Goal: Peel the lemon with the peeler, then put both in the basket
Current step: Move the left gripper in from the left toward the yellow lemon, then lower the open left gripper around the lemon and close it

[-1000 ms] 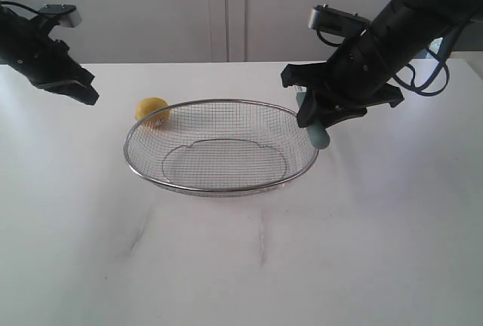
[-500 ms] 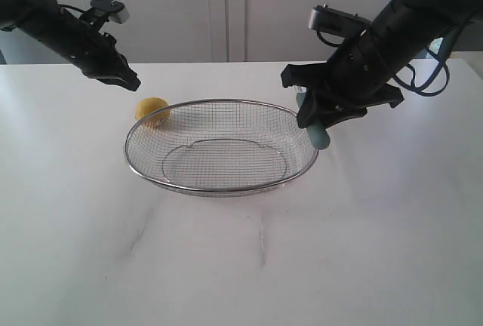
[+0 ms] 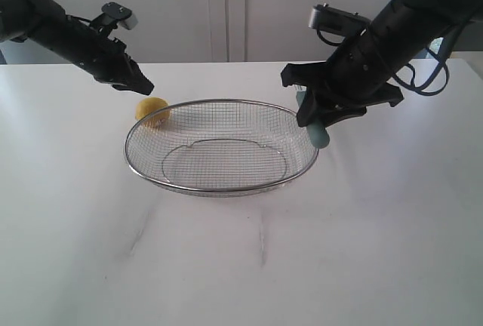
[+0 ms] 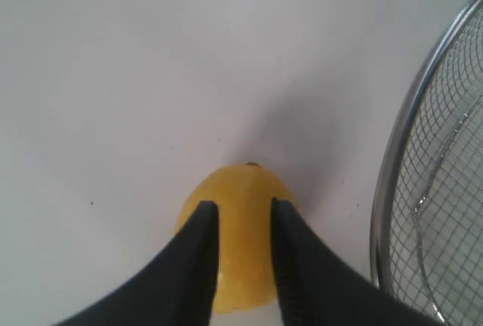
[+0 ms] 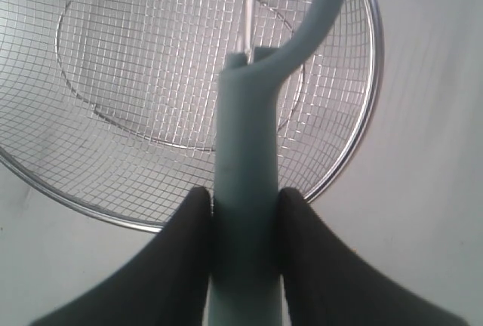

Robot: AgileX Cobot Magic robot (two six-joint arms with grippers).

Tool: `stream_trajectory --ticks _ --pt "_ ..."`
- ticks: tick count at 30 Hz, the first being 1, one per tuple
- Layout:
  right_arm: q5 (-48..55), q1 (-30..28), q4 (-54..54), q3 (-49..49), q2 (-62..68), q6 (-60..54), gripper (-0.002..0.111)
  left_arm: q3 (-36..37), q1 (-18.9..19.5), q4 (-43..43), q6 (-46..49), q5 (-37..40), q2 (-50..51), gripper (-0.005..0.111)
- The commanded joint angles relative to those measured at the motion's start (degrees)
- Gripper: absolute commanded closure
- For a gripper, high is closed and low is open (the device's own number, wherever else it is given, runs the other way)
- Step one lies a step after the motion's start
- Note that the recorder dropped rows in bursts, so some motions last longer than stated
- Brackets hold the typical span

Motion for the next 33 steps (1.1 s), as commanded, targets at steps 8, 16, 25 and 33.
stream_trajectory --ticks 8,16,25,33 --pt "-0.8 -0.1 0.2 0.2 -0.2 -0.7 0.108 -0.4 -0.3 -1.4 1.7 -3.8 0.0 0.030" --pt "-1.0 -0.1 0.2 0.2 -0.2 -0.7 0.108 -0.4 -0.3 -1.1 1.7 -3.9 1.1 0.029" --pt "-1.3 -0.1 0.0 0.2 -0.2 -0.7 0.108 -0.4 -0.3 -1.4 1.7 -3.9 1.9 0.029" --pt "-1.5 -0.1 0.0 0.2 -0.2 -0.7 0.108 -0.4 -0.3 -3.7 1.7 -3.5 3.4 0.029"
